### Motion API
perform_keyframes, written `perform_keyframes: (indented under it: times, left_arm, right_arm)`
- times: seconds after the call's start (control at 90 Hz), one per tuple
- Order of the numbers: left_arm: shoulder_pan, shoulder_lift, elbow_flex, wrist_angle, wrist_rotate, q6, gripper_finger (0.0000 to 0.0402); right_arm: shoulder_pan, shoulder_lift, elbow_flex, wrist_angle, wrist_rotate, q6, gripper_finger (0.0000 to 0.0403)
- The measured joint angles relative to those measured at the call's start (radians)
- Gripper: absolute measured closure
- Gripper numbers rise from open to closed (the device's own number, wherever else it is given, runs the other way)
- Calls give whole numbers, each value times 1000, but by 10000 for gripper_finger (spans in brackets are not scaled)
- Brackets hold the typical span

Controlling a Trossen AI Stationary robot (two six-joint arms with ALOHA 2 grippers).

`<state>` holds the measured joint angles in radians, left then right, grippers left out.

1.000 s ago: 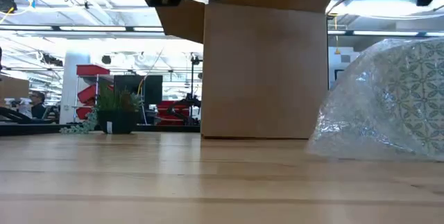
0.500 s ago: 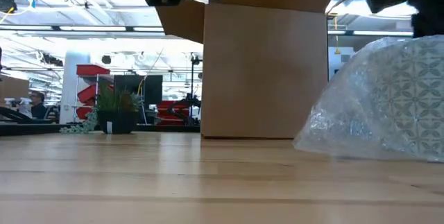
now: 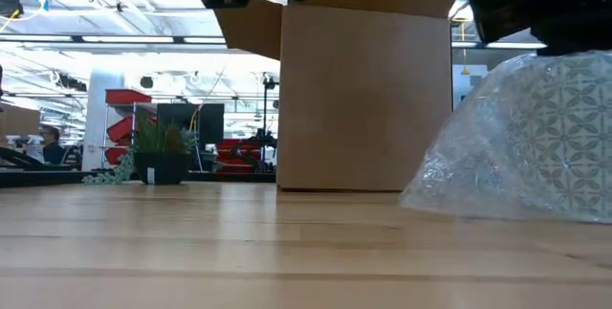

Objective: Wrap mug
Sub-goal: Wrap the white mug with bubble wrap

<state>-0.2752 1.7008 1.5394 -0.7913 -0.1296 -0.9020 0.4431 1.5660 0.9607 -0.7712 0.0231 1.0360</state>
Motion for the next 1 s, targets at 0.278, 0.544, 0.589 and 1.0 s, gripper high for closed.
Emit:
perform_keyframes:
  times: [0.278, 0.544, 0.589, 1.0]
  left_arm:
    - [0, 0, 0, -4, -12, 0, 402]
    - [0, 0, 0, 0, -13, -2, 402]
    - [0, 0, 0, 1, -13, -2, 402]
    - [0, 0, 0, -6, -13, -3, 402]
  right_arm:
    - [-20, 12, 64, -69, -2, -37, 403]
    - [-21, -76, 245, -306, 14, -59, 403]
    - [-21, -83, 260, -320, 11, -13, 403]
    - [-29, 112, 182, -297, -3, -15, 403]
